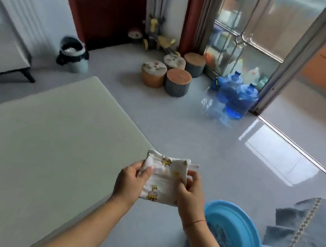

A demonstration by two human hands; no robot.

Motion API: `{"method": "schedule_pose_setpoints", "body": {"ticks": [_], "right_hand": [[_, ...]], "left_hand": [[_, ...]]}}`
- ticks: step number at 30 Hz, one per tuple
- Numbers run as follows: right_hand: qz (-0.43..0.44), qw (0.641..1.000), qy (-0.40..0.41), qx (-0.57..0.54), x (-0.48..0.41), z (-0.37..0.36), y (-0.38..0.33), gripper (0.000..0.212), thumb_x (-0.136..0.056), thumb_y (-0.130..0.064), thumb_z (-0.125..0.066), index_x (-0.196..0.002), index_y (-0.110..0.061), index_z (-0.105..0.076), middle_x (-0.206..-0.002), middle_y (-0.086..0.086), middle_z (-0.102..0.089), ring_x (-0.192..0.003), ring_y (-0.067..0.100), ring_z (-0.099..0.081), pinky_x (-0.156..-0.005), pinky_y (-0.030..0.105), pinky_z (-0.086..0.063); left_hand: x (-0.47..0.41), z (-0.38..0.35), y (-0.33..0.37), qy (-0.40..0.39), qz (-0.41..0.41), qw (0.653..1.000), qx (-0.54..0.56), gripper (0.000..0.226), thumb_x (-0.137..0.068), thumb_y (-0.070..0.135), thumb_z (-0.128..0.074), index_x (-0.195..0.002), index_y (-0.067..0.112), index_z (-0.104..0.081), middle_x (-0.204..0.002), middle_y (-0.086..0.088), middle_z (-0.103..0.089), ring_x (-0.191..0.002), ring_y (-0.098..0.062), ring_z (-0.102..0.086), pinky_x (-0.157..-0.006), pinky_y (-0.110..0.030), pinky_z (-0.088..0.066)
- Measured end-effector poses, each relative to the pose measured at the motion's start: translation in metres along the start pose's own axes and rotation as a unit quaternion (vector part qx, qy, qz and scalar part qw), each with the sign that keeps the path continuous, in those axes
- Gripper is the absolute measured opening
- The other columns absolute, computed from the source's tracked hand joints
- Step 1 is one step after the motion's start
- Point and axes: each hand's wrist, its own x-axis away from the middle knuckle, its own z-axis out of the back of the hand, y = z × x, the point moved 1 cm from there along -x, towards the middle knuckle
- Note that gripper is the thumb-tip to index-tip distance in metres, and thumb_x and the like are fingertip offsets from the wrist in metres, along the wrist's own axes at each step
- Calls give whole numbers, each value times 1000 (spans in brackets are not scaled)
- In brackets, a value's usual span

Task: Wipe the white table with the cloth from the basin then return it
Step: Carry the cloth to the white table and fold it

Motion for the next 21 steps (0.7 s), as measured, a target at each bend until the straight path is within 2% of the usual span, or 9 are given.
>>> {"method": "schedule_pose_setpoints", "body": {"ticks": [2, 4, 8, 12, 14, 17, 21], "right_hand": [[12, 998, -57, 31, 16, -28, -27, 26, -84, 5, -41, -87, -19, -51, -78, 12, -61, -68, 18, -50, -57, 33, -44], [25, 992, -111, 52, 37, -57, -51, 25, -84, 6, -41, -87, -18, -48, -86, 21, -58, -74, 23, -49, -63, 43, -45], [45, 977, -199, 70, 87, -118, -83, 19, -83, 7, -42, -87, -11, -48, -85, 20, -57, -73, 21, -48, -59, 35, -41], [59, 949, -297, 83, 147, -184, -99, 20, -84, 9, -41, -88, -10, -46, -87, 20, -57, -72, 21, -48, -56, 34, -39], [71, 934, -337, 93, 182, -218, -107, 21, -85, 11, -40, -90, -8, -47, -91, 21, -59, -73, 21, -50, -58, 32, -40], [86, 909, -395, 102, 239, -265, -116, 21, -87, 9, -39, -90, -10, -47, -90, 17, -61, -71, 19, -52, -51, 27, -42], [110, 879, -448, 116, 316, -329, -119, 18, -89, 8, -40, -93, -9, -47, -96, 19, -62, -75, 22, -55, -52, 30, -45]], "left_hand": [[20, 42, 12, 56, -5, 998, 13, 10, -89, 26, -64, -85, 21, -71, -66, 2, -68, -63, -15, -61, -63, -33, -53], [46, 82, 20, 104, -5, 994, 23, 10, -89, 28, -64, -89, 23, -72, -66, 6, -68, -63, -12, -61, -62, -32, -53], [98, 162, 19, 190, -7, 981, 44, 12, -91, 28, -62, -93, 20, -71, -77, -3, -72, -76, -29, -66, -70, -42, -54], [154, 238, 8, 266, -14, 962, 62, 17, -85, 40, -59, -89, 27, -69, -80, -7, -72, -82, -36, -65, -73, -47, -53], [184, 276, 1, 302, -8, 951, 69, 12, -86, 38, -60, -86, 28, -68, -81, -12, -71, -81, -38, -64, -72, -48, -52], [230, 333, -12, 346, 8, 935, 84, 12, -90, 32, -61, -86, 25, -70, -79, -12, -70, -71, -27, -60, -65, -40, -50], [291, 409, -33, 395, 15, 913, 101, 21, -85, 39, -58, -89, 23, -70, -77, -5, -71, -68, -15, -58, -63, -35, -48]]}}
